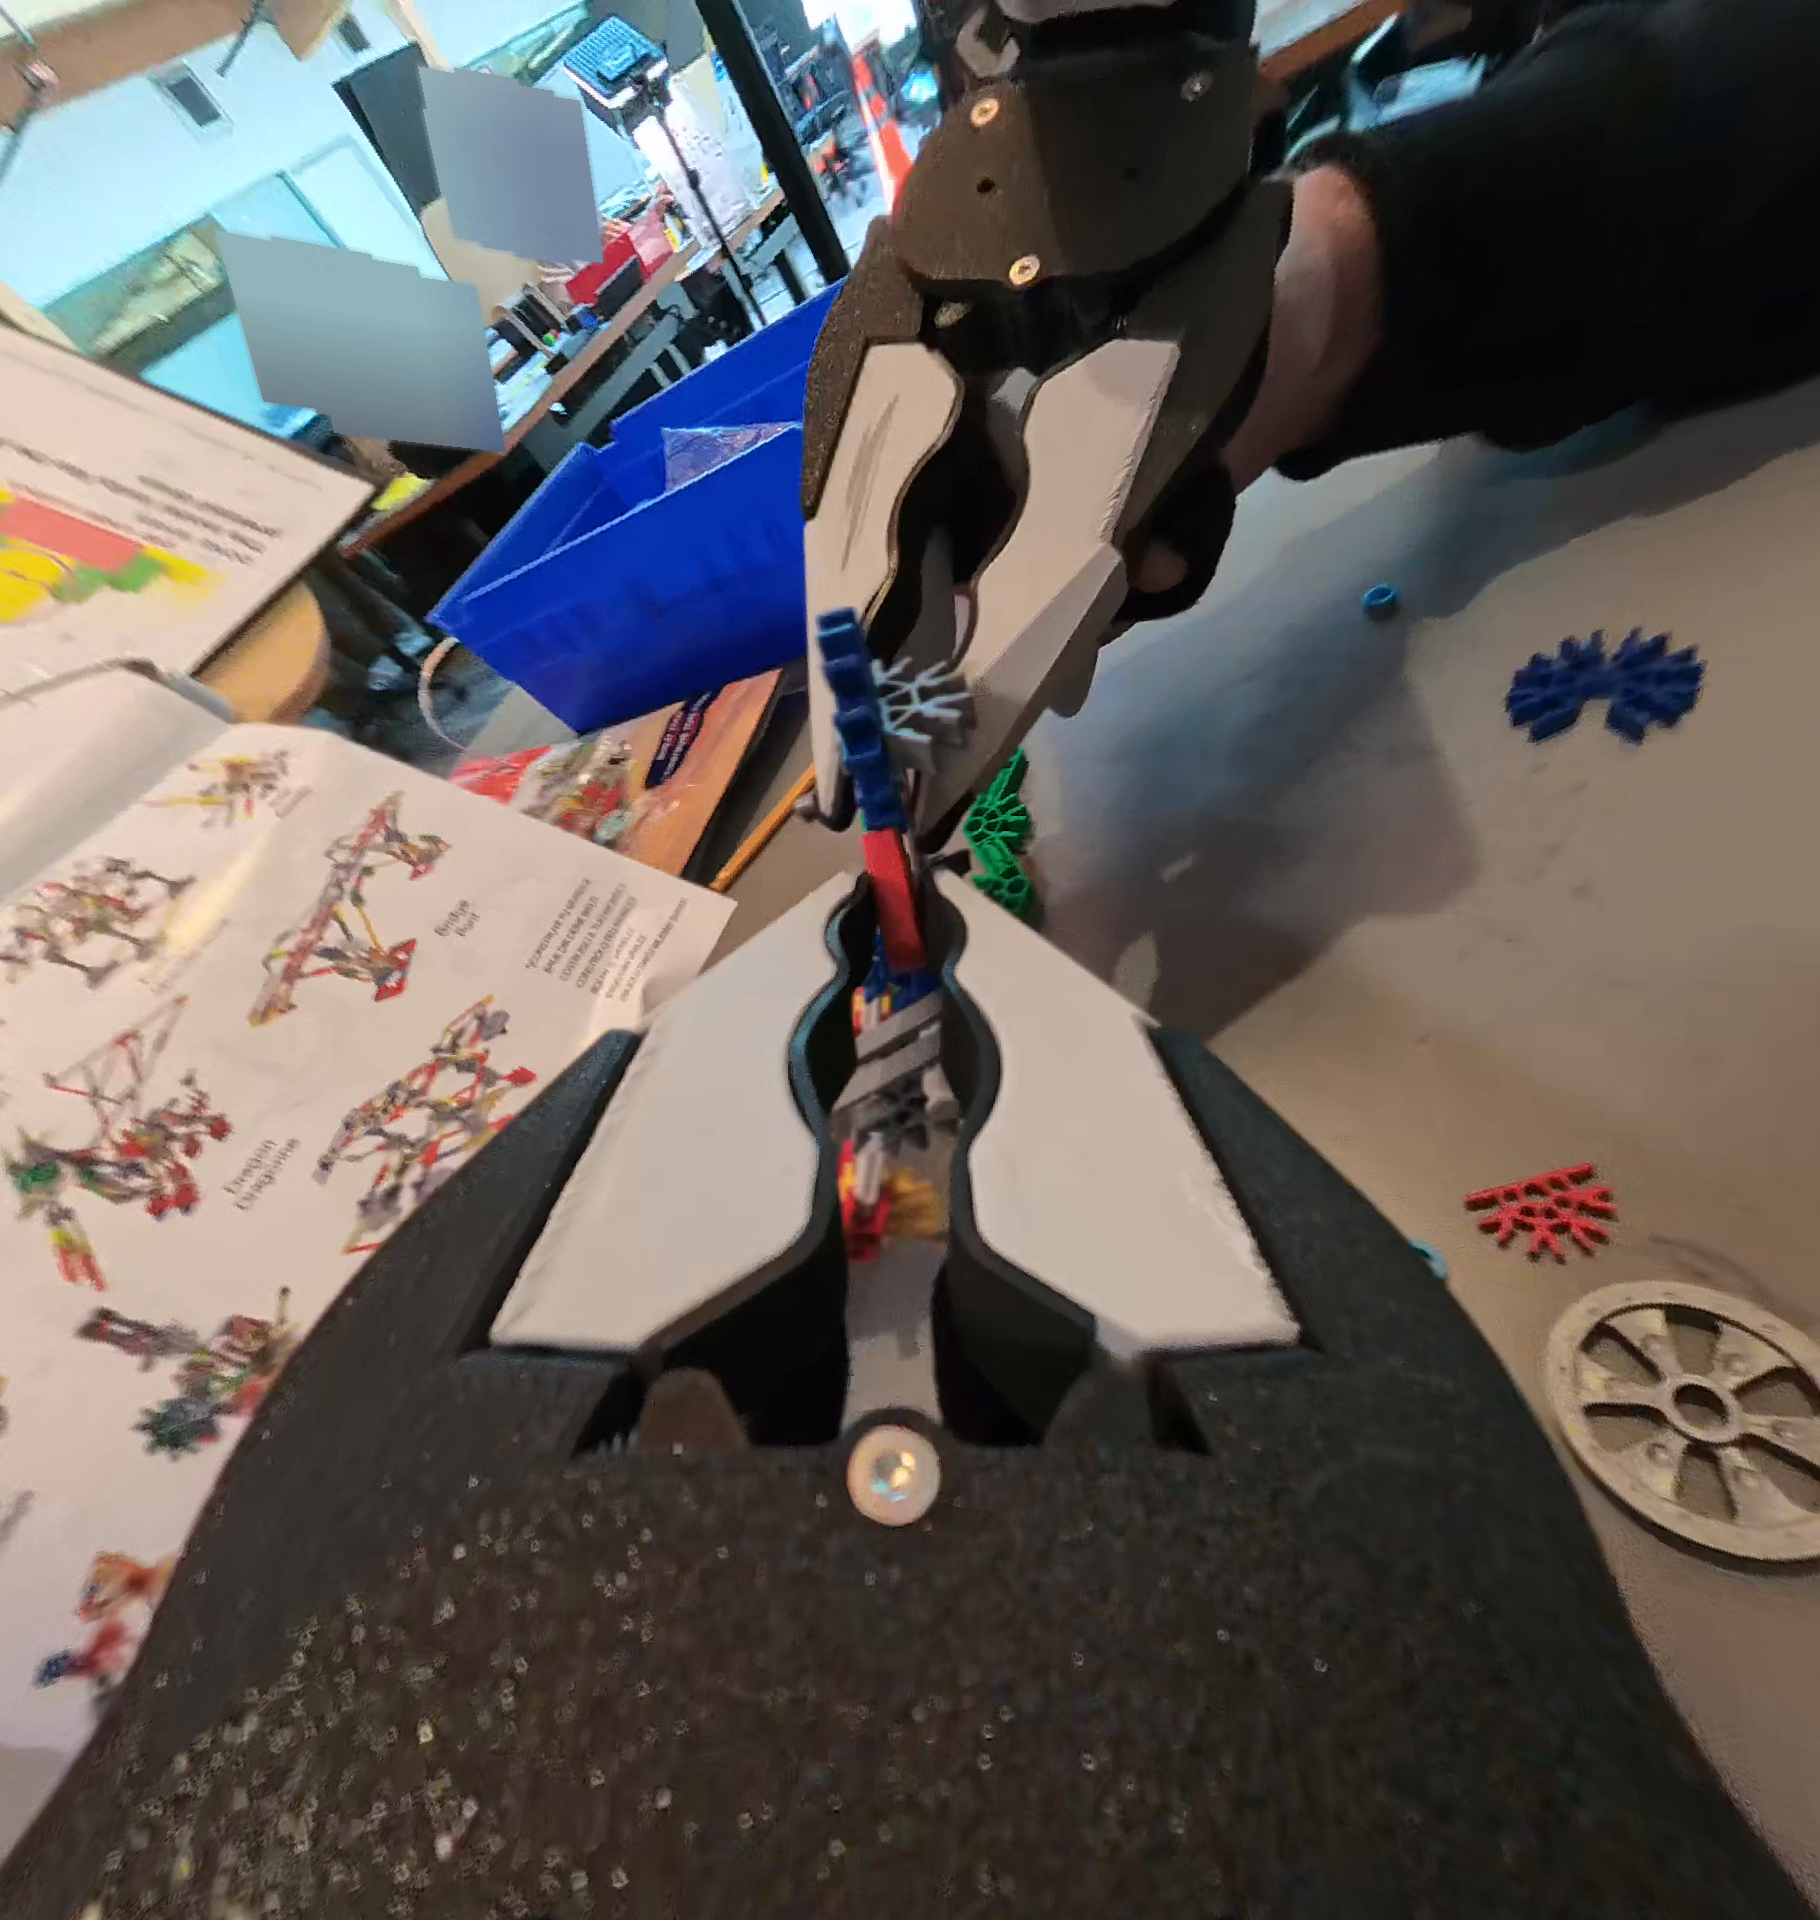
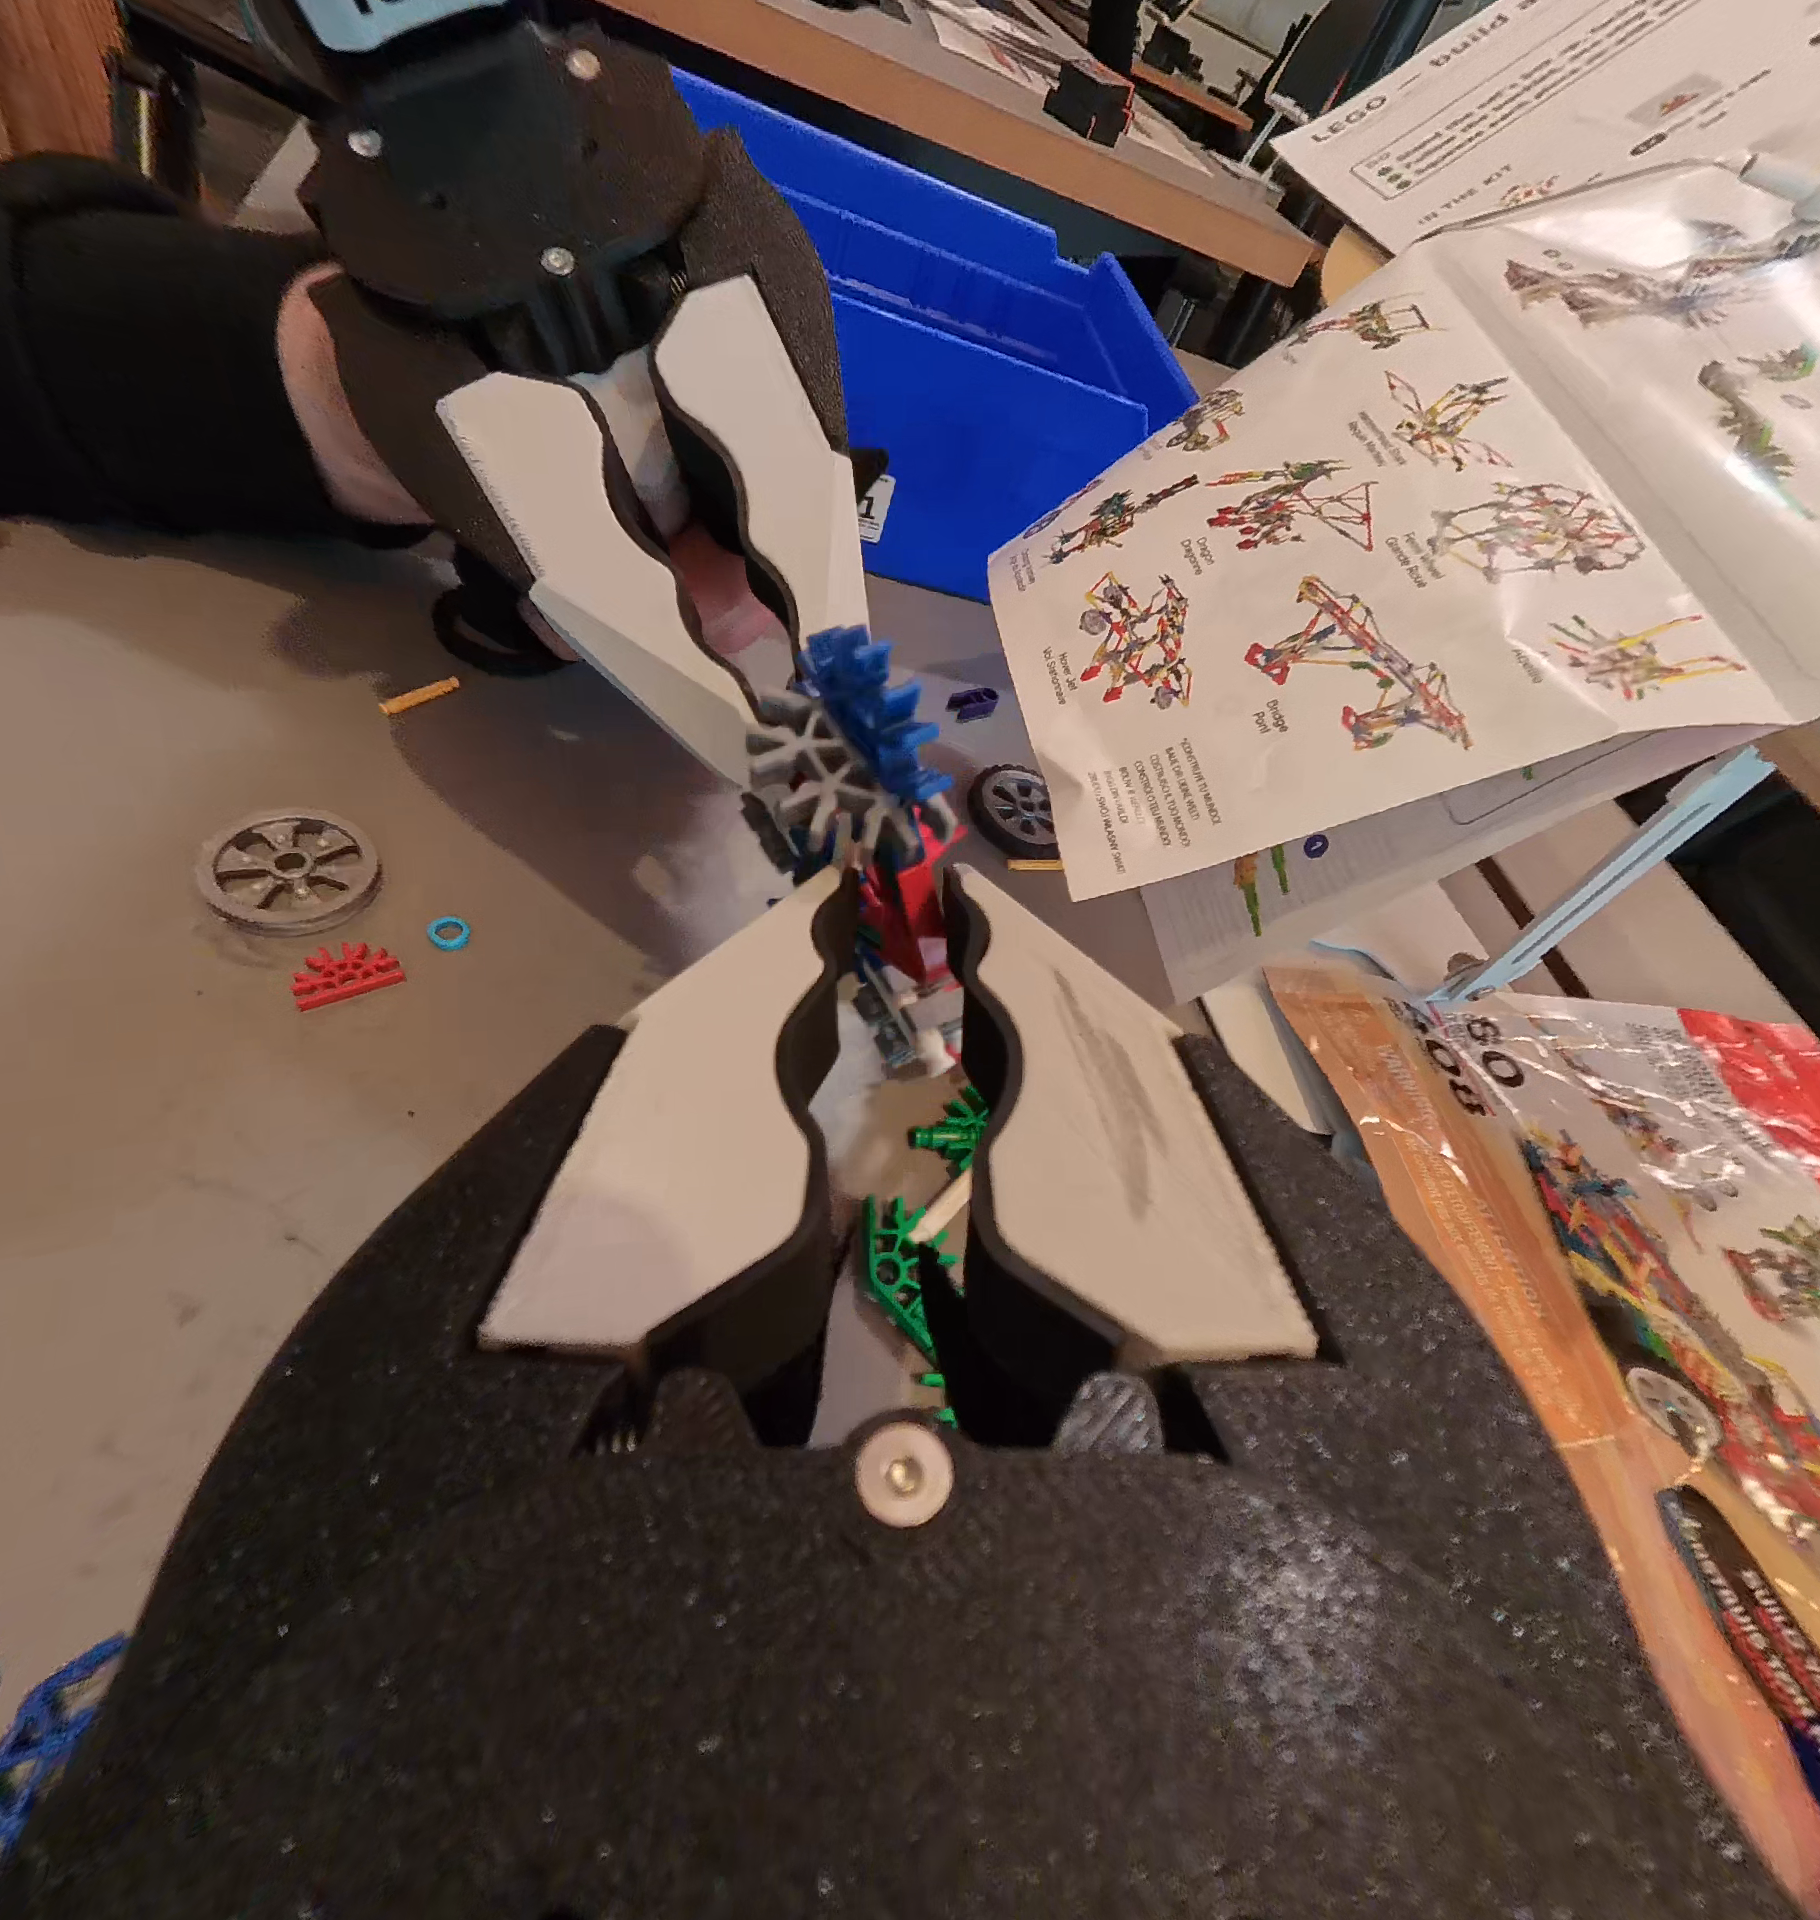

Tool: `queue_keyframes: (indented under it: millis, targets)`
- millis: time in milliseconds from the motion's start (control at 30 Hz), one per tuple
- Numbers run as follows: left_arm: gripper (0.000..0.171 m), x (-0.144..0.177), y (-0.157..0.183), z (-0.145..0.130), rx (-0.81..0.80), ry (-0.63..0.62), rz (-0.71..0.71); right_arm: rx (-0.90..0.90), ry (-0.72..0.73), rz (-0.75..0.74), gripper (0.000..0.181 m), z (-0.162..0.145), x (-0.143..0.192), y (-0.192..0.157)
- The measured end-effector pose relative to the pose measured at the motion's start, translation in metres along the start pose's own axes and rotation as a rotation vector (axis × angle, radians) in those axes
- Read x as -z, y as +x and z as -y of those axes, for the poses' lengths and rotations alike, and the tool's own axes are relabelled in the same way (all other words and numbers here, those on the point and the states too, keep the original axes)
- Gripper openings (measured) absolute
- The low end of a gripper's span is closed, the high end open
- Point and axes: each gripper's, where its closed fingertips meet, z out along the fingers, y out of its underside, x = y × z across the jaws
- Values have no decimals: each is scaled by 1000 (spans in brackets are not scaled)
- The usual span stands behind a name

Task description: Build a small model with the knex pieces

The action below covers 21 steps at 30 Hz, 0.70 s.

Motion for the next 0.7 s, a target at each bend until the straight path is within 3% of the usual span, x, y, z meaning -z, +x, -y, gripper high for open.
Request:
queue_keyframes:
  millis: [333, 533, 700]
  targets:
    - [3, 3, -5, 12, -151, -9, 117, 24, 66, -36, 18, 11, 6, 4]
    - [3, 2, -10, 17, -351, -62, 251, 62, 74, -68, 24, 13, 12, 9]
    - [3, 2, -9, 19, -400, -69, 266, 92, 62, -68, 25, 13, 14, 8]
